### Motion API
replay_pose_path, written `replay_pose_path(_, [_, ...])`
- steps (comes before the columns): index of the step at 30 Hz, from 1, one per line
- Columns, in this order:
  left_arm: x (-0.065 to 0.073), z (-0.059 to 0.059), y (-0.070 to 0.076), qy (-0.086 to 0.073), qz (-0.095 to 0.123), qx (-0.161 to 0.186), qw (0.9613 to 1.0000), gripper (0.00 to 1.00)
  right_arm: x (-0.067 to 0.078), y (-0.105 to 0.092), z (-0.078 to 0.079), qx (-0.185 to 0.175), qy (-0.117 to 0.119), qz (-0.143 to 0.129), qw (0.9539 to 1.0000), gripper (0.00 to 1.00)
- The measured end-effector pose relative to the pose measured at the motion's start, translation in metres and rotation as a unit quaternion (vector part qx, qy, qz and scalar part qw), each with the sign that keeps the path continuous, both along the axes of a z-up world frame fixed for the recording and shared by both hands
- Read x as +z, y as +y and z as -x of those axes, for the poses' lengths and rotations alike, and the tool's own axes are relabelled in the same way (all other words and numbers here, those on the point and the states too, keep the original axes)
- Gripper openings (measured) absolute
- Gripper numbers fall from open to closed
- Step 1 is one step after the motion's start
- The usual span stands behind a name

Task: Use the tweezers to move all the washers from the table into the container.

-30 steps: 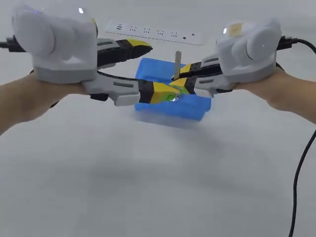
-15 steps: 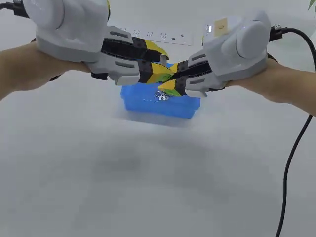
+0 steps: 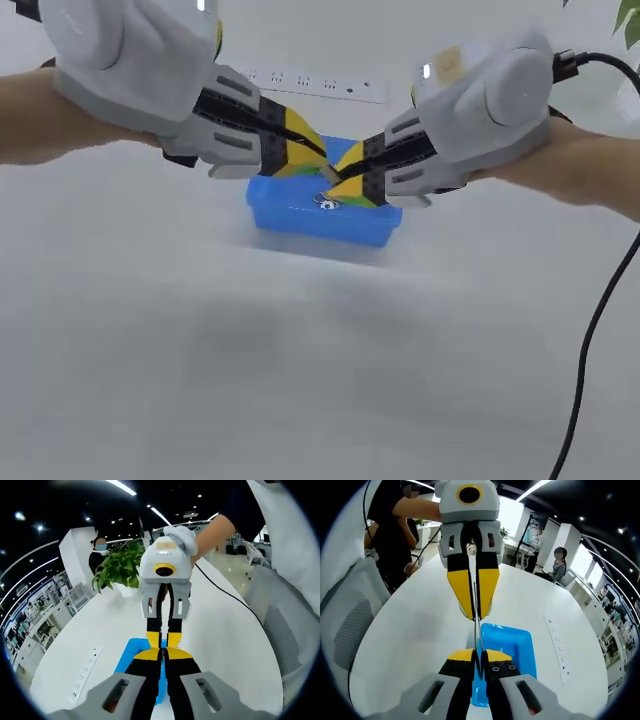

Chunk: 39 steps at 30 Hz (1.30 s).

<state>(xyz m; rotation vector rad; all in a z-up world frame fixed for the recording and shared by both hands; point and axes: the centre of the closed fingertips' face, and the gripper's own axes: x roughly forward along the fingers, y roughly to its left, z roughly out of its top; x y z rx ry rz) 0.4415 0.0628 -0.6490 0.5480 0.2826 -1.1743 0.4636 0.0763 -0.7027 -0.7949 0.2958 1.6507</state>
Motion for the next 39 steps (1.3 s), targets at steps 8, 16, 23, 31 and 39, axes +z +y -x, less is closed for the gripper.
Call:
replay_pose_path(8, [-0.007,0.005,-0.002,-0.009,-0.038,-0.017,0.9991,0.06,0.001,-0.010,0.016,0.001,0.002,0.028,0.9996,0.07])
replay_pose_path(16, [-0.018,0.015,-0.008,0.010,-0.060,-0.037,0.9975,0.07,0.002,-0.014,0.030,0.014,0.009,0.042,0.9990,0.07])
replay_pose_path(23, [-0.044,0.018,-0.010,0.025,-0.092,-0.052,0.9941,0.04,-0.007,-0.016,0.038,0.016,0.018,0.056,0.9982,0.07])
replay_pose_path(31, [-0.079,0.012,-0.006,0.056,-0.085,-0.026,0.9944,0.08,-0.042,-0.021,0.049,0.019,0.026,0.075,0.9967,0.07])
replay_pose_path(39, [-0.115,0.023,-0.004,0.093,-0.091,-0.028,0.9911,0.11,-0.074,-0.025,0.054,0.007,0.038,0.086,0.9956,0.07])
